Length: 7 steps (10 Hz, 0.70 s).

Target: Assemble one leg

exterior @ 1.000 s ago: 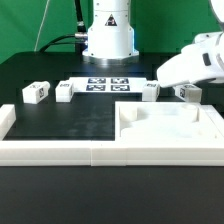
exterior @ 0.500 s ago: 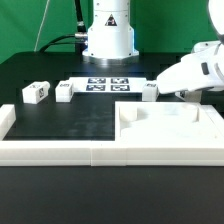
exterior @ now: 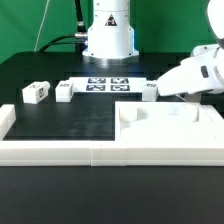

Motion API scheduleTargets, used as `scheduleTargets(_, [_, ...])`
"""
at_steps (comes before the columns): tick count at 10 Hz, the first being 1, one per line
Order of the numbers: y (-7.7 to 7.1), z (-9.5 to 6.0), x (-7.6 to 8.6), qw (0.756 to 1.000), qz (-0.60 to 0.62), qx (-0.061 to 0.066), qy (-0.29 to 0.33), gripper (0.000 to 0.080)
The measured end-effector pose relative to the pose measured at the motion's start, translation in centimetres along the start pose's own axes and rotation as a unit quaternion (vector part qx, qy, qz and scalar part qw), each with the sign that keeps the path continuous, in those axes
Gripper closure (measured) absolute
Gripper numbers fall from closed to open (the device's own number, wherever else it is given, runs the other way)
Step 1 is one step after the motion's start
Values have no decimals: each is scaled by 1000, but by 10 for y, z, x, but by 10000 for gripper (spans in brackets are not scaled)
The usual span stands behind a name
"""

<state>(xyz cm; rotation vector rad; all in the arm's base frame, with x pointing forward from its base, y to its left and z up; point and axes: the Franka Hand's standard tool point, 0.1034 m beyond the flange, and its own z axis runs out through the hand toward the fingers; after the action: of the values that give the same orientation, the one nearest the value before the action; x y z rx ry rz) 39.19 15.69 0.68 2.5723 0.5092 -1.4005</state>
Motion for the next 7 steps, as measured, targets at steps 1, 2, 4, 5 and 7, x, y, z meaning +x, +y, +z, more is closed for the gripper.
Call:
scheduleTargets(1, [0, 0, 0, 1000, 0, 0, 0, 515])
scheduleTargets(2, [0, 0, 0, 1000, 0, 0, 0, 515])
scheduleTargets(4, [0, 0, 0, 1000, 0, 0, 0, 515])
scheduleTargets(5, [0, 0, 0, 1000, 0, 0, 0, 515])
scheduleTargets(7, [0, 0, 0, 1000, 0, 0, 0, 515])
